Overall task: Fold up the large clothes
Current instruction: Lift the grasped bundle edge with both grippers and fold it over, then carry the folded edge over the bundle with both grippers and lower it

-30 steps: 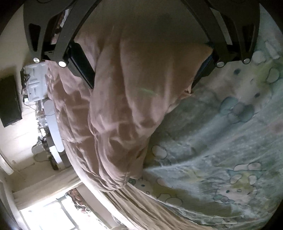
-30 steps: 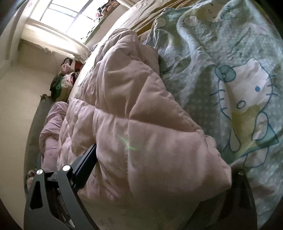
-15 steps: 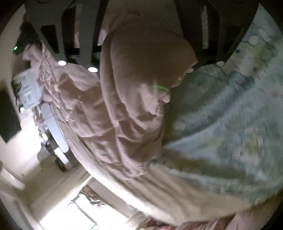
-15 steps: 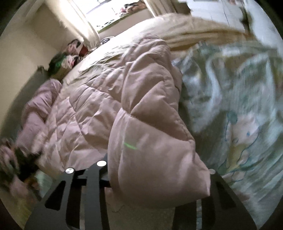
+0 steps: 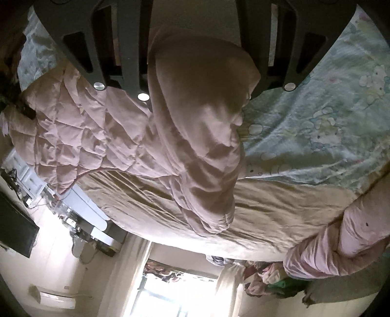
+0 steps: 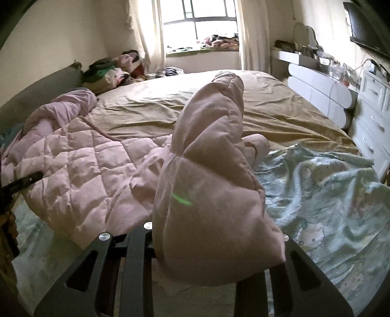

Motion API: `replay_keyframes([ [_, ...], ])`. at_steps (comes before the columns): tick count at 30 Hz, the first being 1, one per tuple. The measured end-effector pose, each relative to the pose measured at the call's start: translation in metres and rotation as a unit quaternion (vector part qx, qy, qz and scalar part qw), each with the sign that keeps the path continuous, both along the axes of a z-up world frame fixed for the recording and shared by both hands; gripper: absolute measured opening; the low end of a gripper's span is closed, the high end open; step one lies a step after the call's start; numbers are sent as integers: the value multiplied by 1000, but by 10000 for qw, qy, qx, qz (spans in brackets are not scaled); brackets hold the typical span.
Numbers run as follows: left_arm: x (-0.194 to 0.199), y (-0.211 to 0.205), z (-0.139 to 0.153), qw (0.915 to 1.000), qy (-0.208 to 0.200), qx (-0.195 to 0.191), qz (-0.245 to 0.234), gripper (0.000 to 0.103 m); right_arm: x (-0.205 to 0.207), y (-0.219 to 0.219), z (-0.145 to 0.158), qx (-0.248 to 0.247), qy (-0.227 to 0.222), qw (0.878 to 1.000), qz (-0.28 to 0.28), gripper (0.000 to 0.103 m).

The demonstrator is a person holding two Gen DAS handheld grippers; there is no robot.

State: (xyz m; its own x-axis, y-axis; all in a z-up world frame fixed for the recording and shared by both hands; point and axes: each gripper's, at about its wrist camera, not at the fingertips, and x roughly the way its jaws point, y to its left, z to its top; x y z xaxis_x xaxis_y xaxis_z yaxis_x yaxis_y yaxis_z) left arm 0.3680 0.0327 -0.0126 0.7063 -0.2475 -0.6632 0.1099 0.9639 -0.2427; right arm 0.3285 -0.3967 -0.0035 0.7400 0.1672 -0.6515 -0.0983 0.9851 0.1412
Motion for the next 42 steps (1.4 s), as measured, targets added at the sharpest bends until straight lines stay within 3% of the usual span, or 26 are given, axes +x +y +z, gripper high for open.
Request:
replay_keyframes([
  [8, -27, 2, 9, 9998, -140, 81, -140, 24, -26, 4, 14, 105, -326, 9989, 308, 24],
  [23, -113, 20, 27, 9979, -491, 287, -301, 24, -103, 29, 36, 190, -699, 9920, 1032, 24],
  [33, -157, 32, 11, 9979, -489, 334, -252, 24, -147, 32, 21, 371, -711, 9909, 1081, 24],
  [42, -177, 40, -8, 9980, -507, 317, -207, 25, -169, 12, -3, 643, -436, 9945, 704, 24],
])
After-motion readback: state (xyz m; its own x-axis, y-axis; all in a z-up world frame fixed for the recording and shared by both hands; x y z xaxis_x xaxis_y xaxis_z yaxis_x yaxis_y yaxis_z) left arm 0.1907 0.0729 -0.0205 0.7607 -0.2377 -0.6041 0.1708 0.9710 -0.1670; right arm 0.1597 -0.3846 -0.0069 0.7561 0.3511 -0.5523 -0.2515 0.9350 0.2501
